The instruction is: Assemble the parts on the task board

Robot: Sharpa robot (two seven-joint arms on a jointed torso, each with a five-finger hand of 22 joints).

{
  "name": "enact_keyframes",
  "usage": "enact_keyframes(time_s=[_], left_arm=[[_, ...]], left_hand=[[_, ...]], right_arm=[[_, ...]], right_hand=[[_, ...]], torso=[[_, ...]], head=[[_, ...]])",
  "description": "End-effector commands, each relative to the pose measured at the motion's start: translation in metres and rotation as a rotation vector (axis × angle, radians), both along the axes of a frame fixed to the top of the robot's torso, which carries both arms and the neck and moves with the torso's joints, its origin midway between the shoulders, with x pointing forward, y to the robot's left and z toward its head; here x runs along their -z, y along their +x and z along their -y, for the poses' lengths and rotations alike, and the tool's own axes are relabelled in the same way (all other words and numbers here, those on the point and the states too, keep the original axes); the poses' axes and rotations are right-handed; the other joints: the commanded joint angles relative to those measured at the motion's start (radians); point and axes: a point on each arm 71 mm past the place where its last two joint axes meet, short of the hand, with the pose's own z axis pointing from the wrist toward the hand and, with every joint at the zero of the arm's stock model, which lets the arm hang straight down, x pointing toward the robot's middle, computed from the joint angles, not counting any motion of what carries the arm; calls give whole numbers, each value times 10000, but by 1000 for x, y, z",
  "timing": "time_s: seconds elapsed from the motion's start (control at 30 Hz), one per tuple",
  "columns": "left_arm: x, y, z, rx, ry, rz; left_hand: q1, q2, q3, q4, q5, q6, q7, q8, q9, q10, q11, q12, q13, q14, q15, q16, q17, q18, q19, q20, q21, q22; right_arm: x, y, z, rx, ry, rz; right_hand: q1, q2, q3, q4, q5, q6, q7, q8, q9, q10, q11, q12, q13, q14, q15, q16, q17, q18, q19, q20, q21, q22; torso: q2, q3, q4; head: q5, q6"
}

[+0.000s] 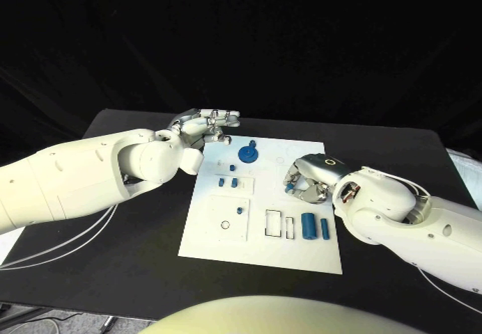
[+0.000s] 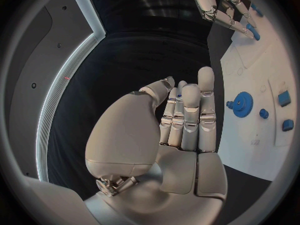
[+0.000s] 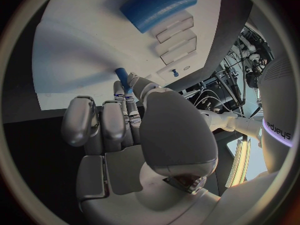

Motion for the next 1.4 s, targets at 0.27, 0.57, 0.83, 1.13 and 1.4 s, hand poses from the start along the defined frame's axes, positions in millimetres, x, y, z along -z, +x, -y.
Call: enact_keyframes(time_s=[0.27, 0.57, 0.83, 1.13, 1.4], left_arm=[[0, 0, 1, 164, -71, 50], [0, 1, 3, 226, -95, 48], [0, 1, 5, 298, -109, 48], [-1, 1, 7, 403, 20, 204], [-1, 1, 8, 429, 30, 212]], left_hand=[[61, 19, -41, -44, 33, -66, -12, -12, -14, -87, 8, 30, 7, -51, -5, -28, -14, 90, -86, 5, -64, -12], [61, 19, -42, -43, 33, -66, -12, -12, -14, -87, 9, 30, 7, -51, -5, -28, -14, 90, -86, 5, -65, -12], [47, 45, -54, -38, 36, -81, -8, 0, -10, -115, 14, 64, 11, -64, 4, -25, -29, 89, -91, 14, -77, -21], [70, 64, -46, -55, 45, -87, -9, 8, -8, -130, 13, 83, 14, -74, 3, -27, -44, 92, -92, 16, -81, -25], [65, 59, -52, -55, 43, -90, -7, 9, -7, -134, 15, 88, 15, -75, 4, -25, -43, 92, -93, 17, -83, -26]], right_arm=[[-11, -3, 5, 295, 1076, 181], [-33, -20, -13, -314, 2208, -37], [-37, -44, -59, -1562, 2927, -479], [-11, -55, -87, -2306, 2780, -1148], [9, -59, -100, -2608, 2517, -1423]], right_hand=[[40, 259, 141, -56, -142, 173, -35, 75, 135, 332, -128, -51, 18, 383, -118, 101, 72, -104, 123, -29, 179, 185], [55, 222, 189, -118, -108, 131, 24, 30, 144, 337, -101, -163, 7, 378, -123, 139, 105, -110, 135, -49, 217, 221], [64, 185, 311, -222, 31, -31, 129, -103, 132, 268, -23, -381, 2, 360, -65, 156, 99, -108, 104, -22, 209, 206], [24, 144, 374, -283, 70, -154, 199, -206, 113, 167, 49, -542, -2, 349, -13, 176, 104, -100, 66, 23, 181, 173], [11, 145, 397, -303, 116, -180, 210, -233, 109, 152, 62, -585, 3, 349, 2, 188, 108, -101, 59, 41, 188, 182]], torso=[[1, 18, -55], [-10, 12, -37], [-8, 3, -15], [-8, -22, -7], [-5, 3, -3]], head=[[-1, 52], [51, 4], [136, -40], [319, -129], [422, -136]])
